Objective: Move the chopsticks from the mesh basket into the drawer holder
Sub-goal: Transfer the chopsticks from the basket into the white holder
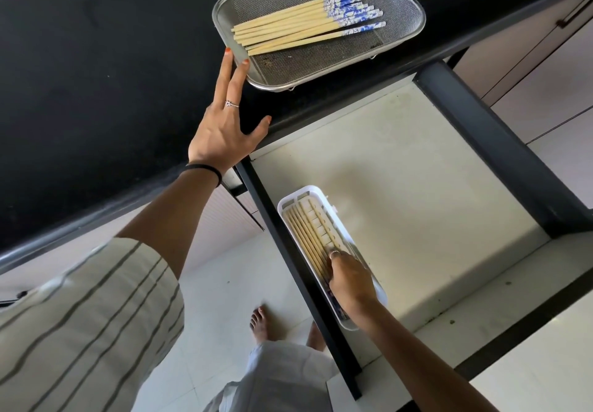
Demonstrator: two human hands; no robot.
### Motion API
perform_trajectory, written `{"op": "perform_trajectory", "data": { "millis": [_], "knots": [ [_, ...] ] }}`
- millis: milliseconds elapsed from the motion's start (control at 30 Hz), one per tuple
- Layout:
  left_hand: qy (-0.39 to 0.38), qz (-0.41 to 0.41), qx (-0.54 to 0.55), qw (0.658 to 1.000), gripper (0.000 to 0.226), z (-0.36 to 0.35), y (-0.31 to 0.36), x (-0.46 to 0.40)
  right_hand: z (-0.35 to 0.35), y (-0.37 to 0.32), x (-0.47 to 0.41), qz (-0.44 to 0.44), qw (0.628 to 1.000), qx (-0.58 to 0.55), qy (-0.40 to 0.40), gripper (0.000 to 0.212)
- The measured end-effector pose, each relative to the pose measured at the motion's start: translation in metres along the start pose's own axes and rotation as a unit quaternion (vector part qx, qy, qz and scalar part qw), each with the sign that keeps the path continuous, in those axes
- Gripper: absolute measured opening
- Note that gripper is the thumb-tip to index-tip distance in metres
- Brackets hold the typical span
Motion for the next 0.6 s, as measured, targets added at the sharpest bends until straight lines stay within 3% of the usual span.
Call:
{"op": "perform_trajectory", "data": {
  "millis": [367, 600],
  "knots": [
    [-0.001, -0.005, 0.001, 1.000, 0.086, -0.001, -0.001, 0.000, 0.006, -0.010, 0.006, 0.061, 0.998, 0.016, -0.007, 0.060],
    [-0.001, -0.001, 0.005, 1.000, 0.085, 0.000, 0.000, 0.000, 0.013, -0.016, 0.006, 0.082, 0.996, -0.031, 0.004, 0.052]
  ]
}}
Point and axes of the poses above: each hand's wrist, its own x-axis away from the middle knuckle, its own z-axis out of the back of the hand, y = z × x, the point moved 7 cm from there along -x, towards the middle knuckle, and after that the axes turned 6 degrees about -x, right-handed, at the moved point
